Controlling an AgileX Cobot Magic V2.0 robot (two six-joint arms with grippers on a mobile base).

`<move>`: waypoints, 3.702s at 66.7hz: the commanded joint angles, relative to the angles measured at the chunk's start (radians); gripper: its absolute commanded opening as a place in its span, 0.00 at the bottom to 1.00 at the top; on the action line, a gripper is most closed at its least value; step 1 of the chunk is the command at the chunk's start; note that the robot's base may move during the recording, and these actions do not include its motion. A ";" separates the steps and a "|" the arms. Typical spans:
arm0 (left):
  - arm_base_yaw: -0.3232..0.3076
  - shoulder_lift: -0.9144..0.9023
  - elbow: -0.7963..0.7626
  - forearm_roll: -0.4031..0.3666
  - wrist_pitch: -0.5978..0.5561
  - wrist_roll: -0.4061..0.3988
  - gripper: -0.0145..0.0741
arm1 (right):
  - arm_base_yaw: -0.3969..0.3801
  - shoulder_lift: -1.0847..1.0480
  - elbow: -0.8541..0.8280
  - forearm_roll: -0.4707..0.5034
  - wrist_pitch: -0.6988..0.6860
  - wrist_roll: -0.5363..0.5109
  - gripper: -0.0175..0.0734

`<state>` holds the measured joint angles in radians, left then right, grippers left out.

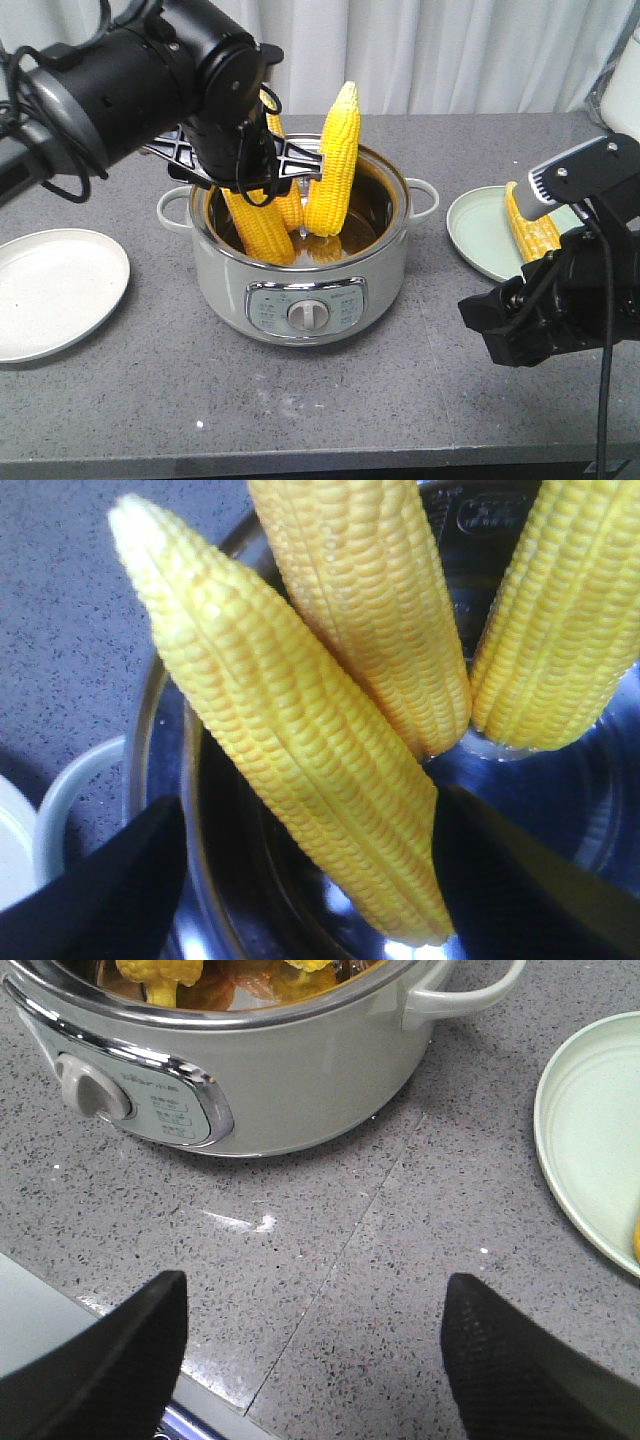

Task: Distribute corn equally
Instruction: 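Reach the left gripper into the pot and grasp a corn cob, then lift the cob out with the left gripper toward the cream plate, then lower the cob onto the cream plate and open the left gripper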

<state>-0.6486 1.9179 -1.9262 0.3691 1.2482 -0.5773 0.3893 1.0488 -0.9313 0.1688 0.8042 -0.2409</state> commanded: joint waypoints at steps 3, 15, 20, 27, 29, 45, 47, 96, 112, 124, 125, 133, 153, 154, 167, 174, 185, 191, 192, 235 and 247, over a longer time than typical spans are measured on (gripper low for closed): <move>0.002 -0.028 -0.030 0.014 -0.010 -0.010 0.71 | 0.000 -0.016 -0.025 0.004 -0.046 -0.009 0.75; 0.002 0.000 -0.030 0.017 -0.012 -0.010 0.71 | 0.000 -0.016 -0.025 0.004 -0.046 -0.009 0.75; 0.002 0.012 -0.030 0.017 -0.025 -0.010 0.71 | 0.000 -0.016 -0.025 0.004 -0.046 -0.009 0.75; 0.002 0.038 -0.030 0.020 -0.031 -0.010 0.71 | 0.000 -0.016 -0.025 0.004 -0.046 -0.009 0.75; 0.002 0.046 -0.030 0.027 -0.031 -0.010 0.71 | 0.000 -0.016 -0.025 0.004 -0.046 -0.009 0.75; 0.002 0.077 -0.030 0.051 -0.062 -0.010 0.68 | 0.000 -0.016 -0.025 0.004 -0.046 -0.009 0.75; 0.002 0.077 -0.030 0.051 -0.064 -0.010 0.67 | 0.000 -0.016 -0.025 0.004 -0.046 -0.009 0.75; 0.000 -0.008 -0.030 0.054 -0.057 -0.010 0.45 | 0.000 -0.016 -0.025 0.004 -0.046 -0.009 0.75; 0.000 -0.092 -0.030 0.057 -0.059 -0.003 0.45 | 0.000 -0.016 -0.025 0.004 -0.046 -0.009 0.75; 0.000 -0.159 -0.030 0.058 -0.054 0.027 0.45 | 0.000 -0.016 -0.025 0.004 -0.046 -0.009 0.75; 0.000 -0.164 -0.030 0.058 -0.054 0.029 0.45 | 0.000 -0.016 -0.025 0.004 -0.046 -0.009 0.75; 0.000 -0.210 -0.030 0.060 -0.052 0.051 0.45 | 0.000 -0.016 -0.025 0.004 -0.046 -0.009 0.75; 0.003 -0.315 -0.026 0.141 0.005 0.115 0.45 | 0.000 -0.016 -0.025 0.004 -0.046 -0.009 0.75; 0.005 -0.318 -0.026 0.141 0.005 0.121 0.45 | 0.000 -0.016 -0.025 0.004 -0.046 -0.009 0.75; 0.081 -0.352 -0.026 0.064 0.005 0.208 0.45 | 0.000 -0.016 -0.025 0.004 -0.046 -0.009 0.75; 0.134 -0.369 -0.016 0.013 0.005 0.256 0.45 | 0.000 -0.016 -0.025 0.004 -0.046 -0.009 0.75; 0.208 -0.431 0.096 0.009 0.005 0.297 0.45 | 0.000 -0.016 -0.025 0.004 -0.046 -0.009 0.75; 0.260 -0.472 0.185 0.008 0.005 0.307 0.45 | 0.000 -0.016 -0.025 0.004 -0.046 -0.009 0.75; 0.268 -0.478 0.198 0.008 0.005 0.311 0.45 | 0.000 -0.016 -0.025 0.004 -0.046 -0.009 0.75; 0.599 -0.451 0.404 -0.240 -0.024 0.595 0.45 | 0.000 -0.016 -0.025 0.004 -0.047 -0.009 0.75; 0.622 -0.380 0.404 -0.285 -0.024 0.646 0.45 | 0.000 -0.016 -0.025 0.004 -0.047 -0.009 0.75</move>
<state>-0.0328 1.5377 -1.4989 0.1033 1.2627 0.0470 0.3893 1.0488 -0.9313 0.1688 0.8061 -0.2409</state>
